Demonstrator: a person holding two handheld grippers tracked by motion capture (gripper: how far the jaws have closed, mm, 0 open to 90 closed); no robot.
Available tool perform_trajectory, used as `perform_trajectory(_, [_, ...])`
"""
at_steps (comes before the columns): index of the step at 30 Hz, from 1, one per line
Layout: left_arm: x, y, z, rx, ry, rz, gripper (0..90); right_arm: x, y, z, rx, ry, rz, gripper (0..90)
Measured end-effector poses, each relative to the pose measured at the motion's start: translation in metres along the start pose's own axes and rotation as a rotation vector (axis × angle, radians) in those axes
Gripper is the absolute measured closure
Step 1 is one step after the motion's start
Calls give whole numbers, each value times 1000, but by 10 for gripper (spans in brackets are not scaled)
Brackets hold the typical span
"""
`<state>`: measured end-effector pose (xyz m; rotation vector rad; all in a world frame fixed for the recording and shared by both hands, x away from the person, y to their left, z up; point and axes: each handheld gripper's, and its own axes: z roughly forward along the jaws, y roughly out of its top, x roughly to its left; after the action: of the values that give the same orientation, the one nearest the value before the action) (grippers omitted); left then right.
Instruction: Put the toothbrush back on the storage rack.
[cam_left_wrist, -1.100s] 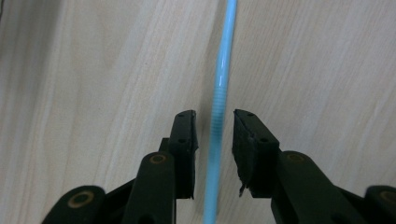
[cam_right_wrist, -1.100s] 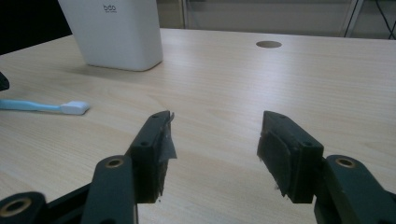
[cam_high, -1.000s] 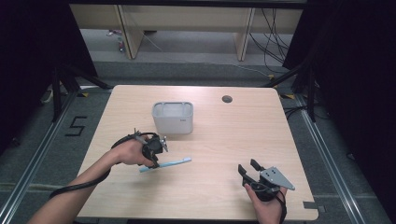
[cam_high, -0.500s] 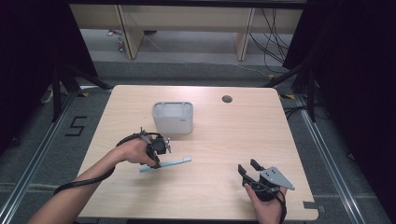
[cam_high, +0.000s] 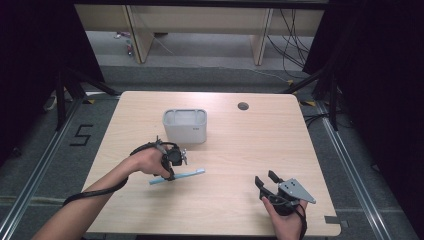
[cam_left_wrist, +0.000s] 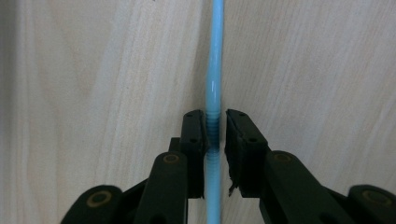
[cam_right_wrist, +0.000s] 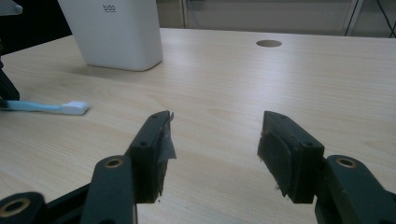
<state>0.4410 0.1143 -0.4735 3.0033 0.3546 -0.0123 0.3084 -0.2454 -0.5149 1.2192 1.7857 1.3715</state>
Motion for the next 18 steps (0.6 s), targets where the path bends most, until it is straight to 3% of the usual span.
perform_trajectory(18, [1,4,5,46,15,38,822,0,0,0,1,3,0,440])
